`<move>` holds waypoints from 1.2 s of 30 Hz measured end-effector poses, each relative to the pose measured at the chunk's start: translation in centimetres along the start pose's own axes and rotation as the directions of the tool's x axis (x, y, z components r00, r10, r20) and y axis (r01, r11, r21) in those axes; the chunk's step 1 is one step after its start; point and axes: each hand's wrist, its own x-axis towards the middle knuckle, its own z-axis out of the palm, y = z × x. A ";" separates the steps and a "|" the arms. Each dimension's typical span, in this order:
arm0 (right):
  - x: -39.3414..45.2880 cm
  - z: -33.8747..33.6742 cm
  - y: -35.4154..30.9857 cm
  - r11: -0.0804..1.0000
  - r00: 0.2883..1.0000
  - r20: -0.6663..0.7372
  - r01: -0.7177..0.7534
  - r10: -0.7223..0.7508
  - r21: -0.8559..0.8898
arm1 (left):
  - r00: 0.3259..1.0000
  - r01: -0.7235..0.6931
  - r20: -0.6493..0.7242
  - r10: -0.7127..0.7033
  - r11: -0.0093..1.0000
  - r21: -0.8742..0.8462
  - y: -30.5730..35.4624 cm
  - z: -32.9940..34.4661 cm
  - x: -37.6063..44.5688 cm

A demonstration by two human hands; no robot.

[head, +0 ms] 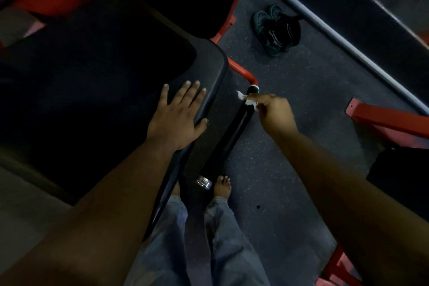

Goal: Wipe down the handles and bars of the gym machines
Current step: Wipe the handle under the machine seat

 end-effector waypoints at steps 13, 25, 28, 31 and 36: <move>1.5 0.7 1.7 0.937 0.938 0.187 0.320 -0.292 -0.138 | 1.000 0.003 -0.021 -0.003 1.000 -0.014 -0.1 0.0 0.1; 4.4 0.9 2.3 0.982 0.979 0.121 -0.174 0.164 0.077 | 0.998 -0.001 -0.067 0.001 1.000 -0.003 -0.1 0.6 0.0; -0.5 1.8 1.2 0.987 0.994 -0.109 0.001 0.016 0.158 | 0.999 0.003 -0.046 -0.003 1.000 -0.001 0.0 0.3 0.2; -3.4 4.6 -0.1 0.927 0.962 -0.204 -0.097 0.180 0.362 | 1.000 0.001 -0.028 -0.001 1.000 0.000 0.0 0.2 0.1; 1.6 5.3 0.6 0.572 0.777 -0.084 -0.381 0.624 0.727 | 0.999 -0.006 -0.039 0.006 1.000 -0.007 -0.1 0.4 0.0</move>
